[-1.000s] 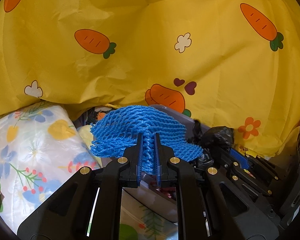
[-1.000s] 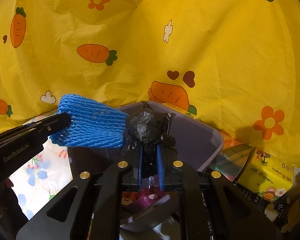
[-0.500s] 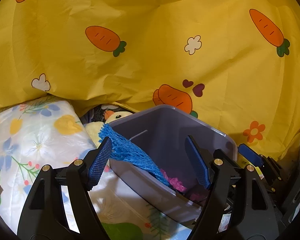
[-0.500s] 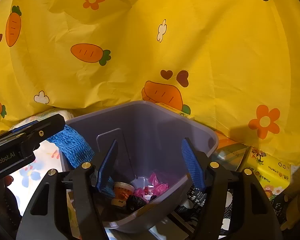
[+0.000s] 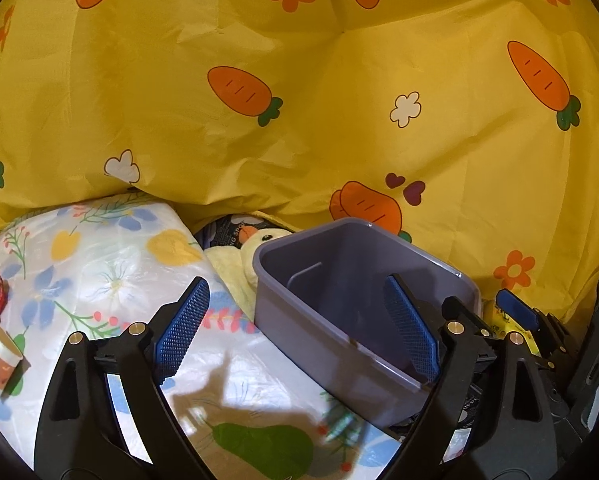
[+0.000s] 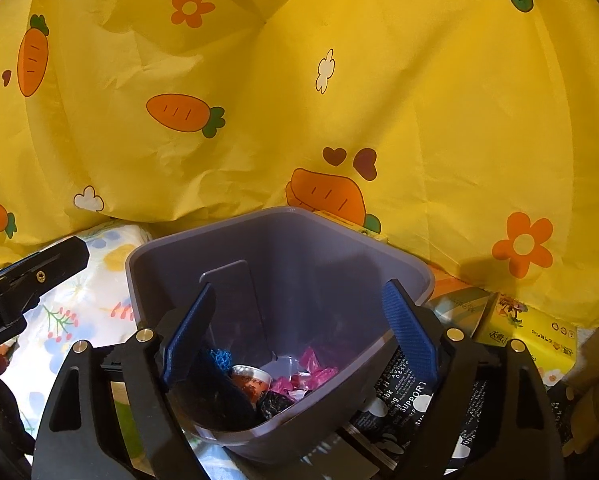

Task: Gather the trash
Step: 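Move both open tools back toward the cups on the bed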

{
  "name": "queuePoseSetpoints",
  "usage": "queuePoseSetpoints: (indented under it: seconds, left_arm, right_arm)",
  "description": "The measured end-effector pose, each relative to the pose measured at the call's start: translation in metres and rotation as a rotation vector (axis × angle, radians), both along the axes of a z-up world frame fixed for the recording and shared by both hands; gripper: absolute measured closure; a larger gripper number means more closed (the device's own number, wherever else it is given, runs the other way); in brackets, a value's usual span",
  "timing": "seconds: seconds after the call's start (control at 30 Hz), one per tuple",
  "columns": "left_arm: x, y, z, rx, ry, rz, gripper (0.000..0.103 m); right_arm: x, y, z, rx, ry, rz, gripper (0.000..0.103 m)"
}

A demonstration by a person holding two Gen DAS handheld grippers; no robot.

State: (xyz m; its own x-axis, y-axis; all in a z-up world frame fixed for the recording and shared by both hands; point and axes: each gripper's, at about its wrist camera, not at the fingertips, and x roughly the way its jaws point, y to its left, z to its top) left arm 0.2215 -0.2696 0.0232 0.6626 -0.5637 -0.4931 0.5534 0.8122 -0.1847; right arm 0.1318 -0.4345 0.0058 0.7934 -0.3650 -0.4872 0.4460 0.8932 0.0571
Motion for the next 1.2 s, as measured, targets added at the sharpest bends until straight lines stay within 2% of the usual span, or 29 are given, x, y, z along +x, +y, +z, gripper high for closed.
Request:
queuePoseSetpoints:
  seconds: [0.33,0.6,0.77,0.97,1.2]
  left_arm:
    - [-0.018,0.046,-0.003,0.028,-0.021,0.085,0.015]
    - [-0.022,0.115,-0.013,0.09,-0.004,0.274,0.015]
    - [-0.027,0.17,-0.015,0.107,-0.004,0.418,0.015]
    - [-0.037,0.23,-0.021,0.101,0.02,0.529,0.015]
    - [-0.042,0.295,-0.034,0.103,0.058,0.684,0.015]
  right_arm:
    - [-0.011,0.015,0.002,0.01,-0.008,0.022,0.019]
    - [-0.015,0.04,0.006,0.01,-0.021,0.091,0.018]
    - [-0.008,0.069,0.007,0.012,-0.019,0.173,0.017]
    - [0.003,0.111,0.004,0.016,-0.008,0.279,0.017]
    - [0.022,0.191,-0.004,-0.025,0.027,0.51,0.015]
